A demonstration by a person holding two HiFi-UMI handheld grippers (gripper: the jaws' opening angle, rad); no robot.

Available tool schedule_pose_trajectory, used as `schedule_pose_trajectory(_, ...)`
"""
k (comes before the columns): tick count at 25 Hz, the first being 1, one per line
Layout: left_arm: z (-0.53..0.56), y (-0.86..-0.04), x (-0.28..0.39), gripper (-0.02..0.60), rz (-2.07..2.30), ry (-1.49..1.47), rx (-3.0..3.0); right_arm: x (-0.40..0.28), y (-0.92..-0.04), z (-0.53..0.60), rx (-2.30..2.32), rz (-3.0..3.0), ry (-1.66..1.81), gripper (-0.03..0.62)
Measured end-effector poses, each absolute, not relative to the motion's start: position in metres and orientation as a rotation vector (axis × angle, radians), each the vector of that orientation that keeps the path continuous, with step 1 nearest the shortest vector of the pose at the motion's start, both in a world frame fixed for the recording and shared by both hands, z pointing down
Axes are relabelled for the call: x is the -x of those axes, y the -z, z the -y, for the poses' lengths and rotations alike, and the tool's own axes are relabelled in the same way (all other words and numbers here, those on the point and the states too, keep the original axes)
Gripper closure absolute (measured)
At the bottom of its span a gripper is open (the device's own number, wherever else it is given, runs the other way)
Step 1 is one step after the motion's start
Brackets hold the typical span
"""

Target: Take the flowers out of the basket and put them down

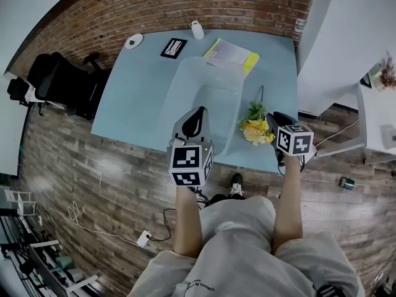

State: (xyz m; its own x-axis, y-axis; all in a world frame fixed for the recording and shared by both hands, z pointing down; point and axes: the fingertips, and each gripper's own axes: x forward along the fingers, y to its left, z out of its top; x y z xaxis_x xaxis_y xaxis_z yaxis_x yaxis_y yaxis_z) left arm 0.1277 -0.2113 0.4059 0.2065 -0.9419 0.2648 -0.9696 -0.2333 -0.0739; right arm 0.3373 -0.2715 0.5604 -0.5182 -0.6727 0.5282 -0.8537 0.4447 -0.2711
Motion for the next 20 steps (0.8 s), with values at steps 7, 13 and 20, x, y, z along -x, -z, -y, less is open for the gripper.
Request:
schedule_pose_trajectory(7, 0.142, -0.408, -0.129, 0.563, 1.909, -0.358, -2.274, -0.342, -0.526, 0.222, -1.409, 2.41, -0.515, 0.471)
schedule_pose_trajectory(13, 0.072, -0.433, -0.151, 0.563, 1.927, -0.264, -2.203, -0.356, -0.523, 0.145, -1.432, 2.439, -0.391, 0.473)
schedule_pose_trajectory(20, 0.039, -0.444, -0.194, 0.562, 1.893, -0.238, -2.207, -0.403, -0.512, 0.118, -1.455, 2.429, -0.312, 0.474)
